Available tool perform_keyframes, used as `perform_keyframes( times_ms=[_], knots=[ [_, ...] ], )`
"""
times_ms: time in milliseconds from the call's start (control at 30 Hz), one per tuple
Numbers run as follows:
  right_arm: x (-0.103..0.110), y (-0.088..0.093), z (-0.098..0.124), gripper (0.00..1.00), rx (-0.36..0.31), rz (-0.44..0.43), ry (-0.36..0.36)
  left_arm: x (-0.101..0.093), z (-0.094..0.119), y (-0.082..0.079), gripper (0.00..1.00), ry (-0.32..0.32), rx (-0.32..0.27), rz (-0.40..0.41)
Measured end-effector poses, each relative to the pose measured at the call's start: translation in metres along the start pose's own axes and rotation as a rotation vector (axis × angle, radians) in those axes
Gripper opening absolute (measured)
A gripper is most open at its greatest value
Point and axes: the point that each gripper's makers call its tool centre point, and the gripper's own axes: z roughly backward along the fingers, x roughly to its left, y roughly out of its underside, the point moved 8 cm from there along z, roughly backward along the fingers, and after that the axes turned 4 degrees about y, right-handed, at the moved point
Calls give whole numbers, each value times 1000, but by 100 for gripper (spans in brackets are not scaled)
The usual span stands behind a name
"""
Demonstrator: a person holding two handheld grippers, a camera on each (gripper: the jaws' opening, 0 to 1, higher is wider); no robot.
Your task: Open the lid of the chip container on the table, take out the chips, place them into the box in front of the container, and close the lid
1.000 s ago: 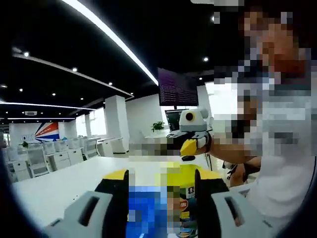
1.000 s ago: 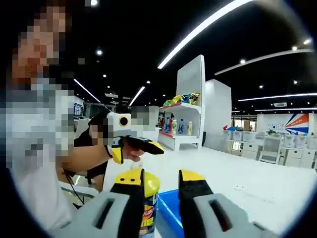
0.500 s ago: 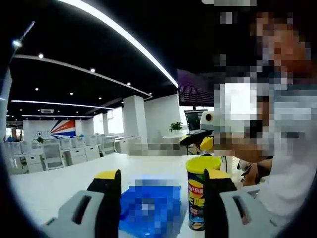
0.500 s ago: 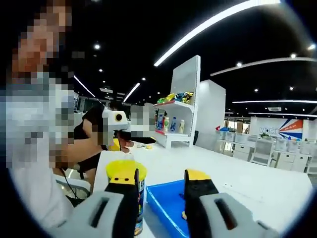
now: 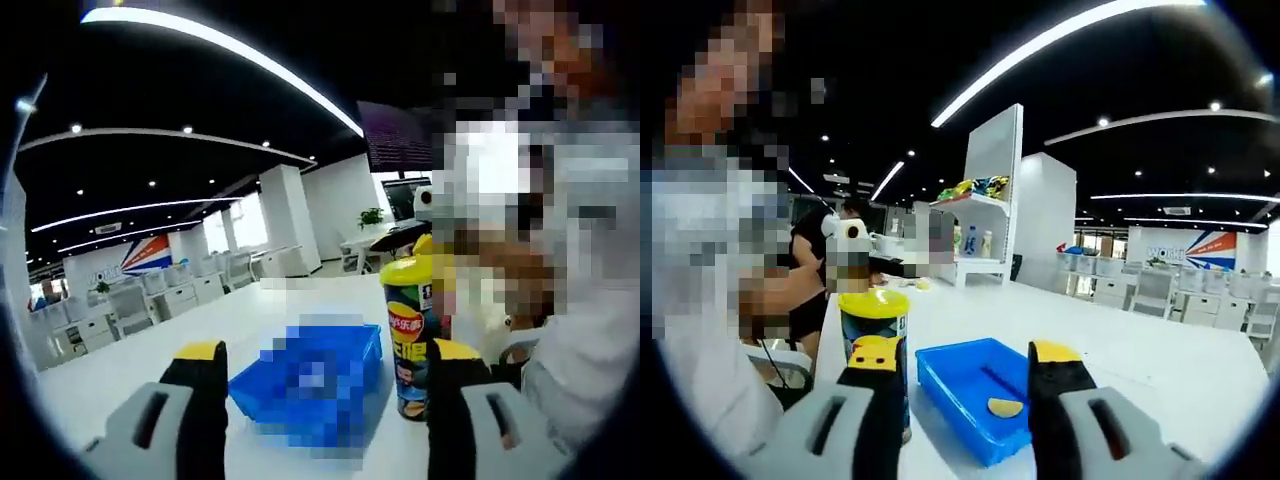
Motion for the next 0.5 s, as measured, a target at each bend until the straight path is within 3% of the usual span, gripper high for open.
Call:
perform_keyframes(
  times_ms=[167, 300, 400, 500],
  knots=[
    [-5, 11, 8, 57, 31, 42, 45, 2, 4, 16, 82, -22, 28, 29],
    [-14, 20, 14, 57, 41, 10, 66, 2, 5, 23, 81, -28, 37, 27],
    [-11, 26, 15, 62, 50, 18, 59, 6, 6, 27, 81, -88, 27, -41],
    [-11, 35, 13, 65, 77, 30, 60, 9, 6, 37, 84, -109, 52, -13]
  ],
)
